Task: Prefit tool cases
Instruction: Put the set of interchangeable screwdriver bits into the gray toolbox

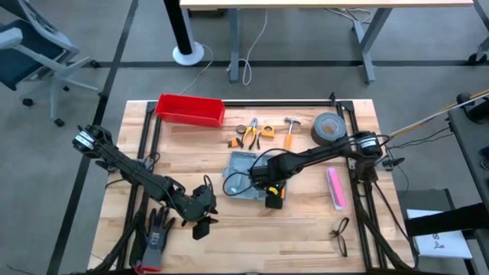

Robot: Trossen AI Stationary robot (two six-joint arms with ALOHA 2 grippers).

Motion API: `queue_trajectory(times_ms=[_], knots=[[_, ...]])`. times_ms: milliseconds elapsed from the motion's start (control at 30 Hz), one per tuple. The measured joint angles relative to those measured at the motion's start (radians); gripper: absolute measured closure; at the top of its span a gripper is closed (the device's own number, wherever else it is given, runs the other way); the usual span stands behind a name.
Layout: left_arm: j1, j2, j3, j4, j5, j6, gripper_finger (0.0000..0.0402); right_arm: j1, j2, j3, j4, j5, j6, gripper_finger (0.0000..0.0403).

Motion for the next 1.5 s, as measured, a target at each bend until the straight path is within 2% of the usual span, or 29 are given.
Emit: queue_trajectory(times_ms=[300,533,667,967,1133,1300,1500], knots=[[-0.002,0.000,0.000,-0.001,0.000,0.000,0.0239,0.006,-0.009,-0.010,-0.022,-0.016,0.004,0.0330],[-0.002,0.000,0.000,-0.001,0.001,0.000,0.0239,0.006,-0.009,-0.026,-0.012,-0.021,0.003,0.0344],[-0.002,0.000,0.000,-0.001,0.001,0.000,0.0239,0.006,-0.007,-0.065,0.058,-0.027,-0.004,0.0350],[-0.003,0.000,0.000,-0.002,0.021,-0.001,0.0239,-0.001,0.067,-0.095,0.082,-0.049,-0.049,0.0350],[-0.006,-0.002,0.000,-0.002,0.022,-0.011,0.0239,-0.005,0.037,-0.057,0.041,-0.034,-0.046,0.0351],[-0.006,-0.003,0.000,-0.002,0.022,-0.011,0.0239,-0.005,0.013,0.007,-0.044,0.029,-0.050,0.0359],[-0.006,-0.004,0.000,-0.002,0.022,-0.011,0.0239,-0.002,-0.009,0.052,-0.114,0.030,-0.059,0.0351]])
